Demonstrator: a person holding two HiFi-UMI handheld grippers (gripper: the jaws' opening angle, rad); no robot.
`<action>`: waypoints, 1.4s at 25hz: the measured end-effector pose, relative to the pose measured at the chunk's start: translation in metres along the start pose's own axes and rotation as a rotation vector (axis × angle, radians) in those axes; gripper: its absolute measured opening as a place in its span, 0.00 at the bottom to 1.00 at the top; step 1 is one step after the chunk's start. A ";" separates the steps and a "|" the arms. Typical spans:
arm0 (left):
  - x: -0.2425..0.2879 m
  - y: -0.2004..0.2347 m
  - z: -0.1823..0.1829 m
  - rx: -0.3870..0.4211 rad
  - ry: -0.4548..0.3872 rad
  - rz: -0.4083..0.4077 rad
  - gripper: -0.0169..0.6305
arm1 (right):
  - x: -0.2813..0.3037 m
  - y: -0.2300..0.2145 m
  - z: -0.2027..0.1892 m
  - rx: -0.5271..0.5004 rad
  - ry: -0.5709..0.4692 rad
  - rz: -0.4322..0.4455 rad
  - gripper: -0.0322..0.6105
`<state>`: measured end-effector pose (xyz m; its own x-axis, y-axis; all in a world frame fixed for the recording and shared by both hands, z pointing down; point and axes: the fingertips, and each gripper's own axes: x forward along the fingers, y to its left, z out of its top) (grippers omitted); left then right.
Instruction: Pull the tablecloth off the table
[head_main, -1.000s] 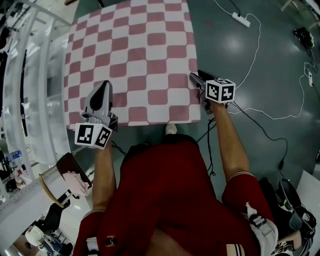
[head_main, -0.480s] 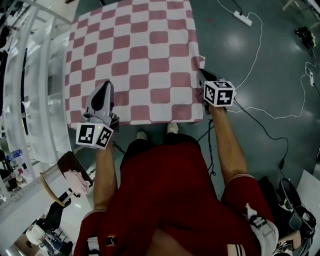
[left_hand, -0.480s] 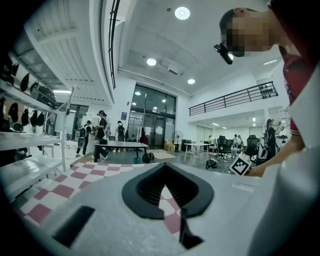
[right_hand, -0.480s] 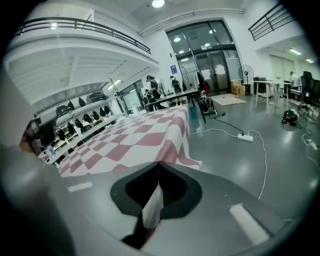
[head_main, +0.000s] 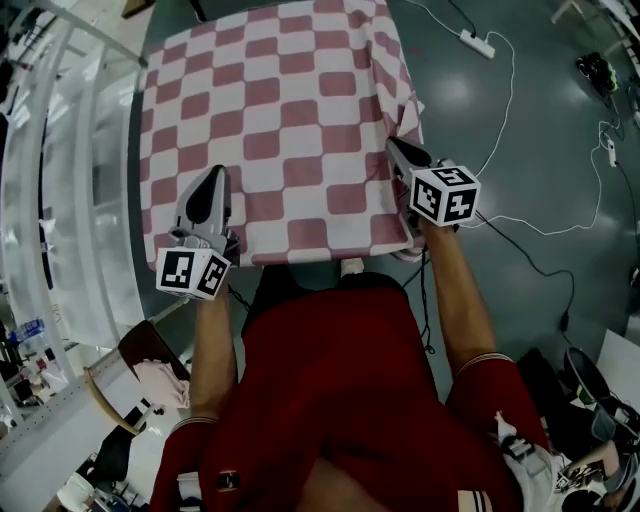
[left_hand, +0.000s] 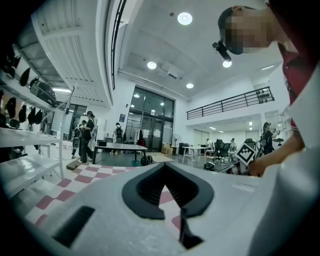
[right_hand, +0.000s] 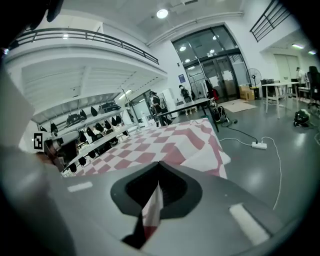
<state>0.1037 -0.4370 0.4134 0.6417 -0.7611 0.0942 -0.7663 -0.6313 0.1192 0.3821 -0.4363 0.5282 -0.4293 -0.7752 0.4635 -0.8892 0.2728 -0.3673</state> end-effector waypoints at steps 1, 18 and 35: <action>-0.003 0.010 0.001 -0.002 -0.002 -0.009 0.03 | 0.004 0.012 0.004 -0.011 -0.007 -0.002 0.07; -0.059 0.173 0.006 -0.021 0.007 -0.072 0.03 | 0.086 0.188 0.059 -0.097 -0.087 -0.010 0.07; -0.113 0.341 -0.063 -0.118 0.160 0.045 0.13 | 0.168 0.242 0.026 -0.138 0.041 -0.128 0.07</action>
<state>-0.2284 -0.5568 0.5052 0.6106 -0.7493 0.2564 -0.7916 -0.5681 0.2251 0.0992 -0.5154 0.4961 -0.3153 -0.7852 0.5330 -0.9489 0.2519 -0.1903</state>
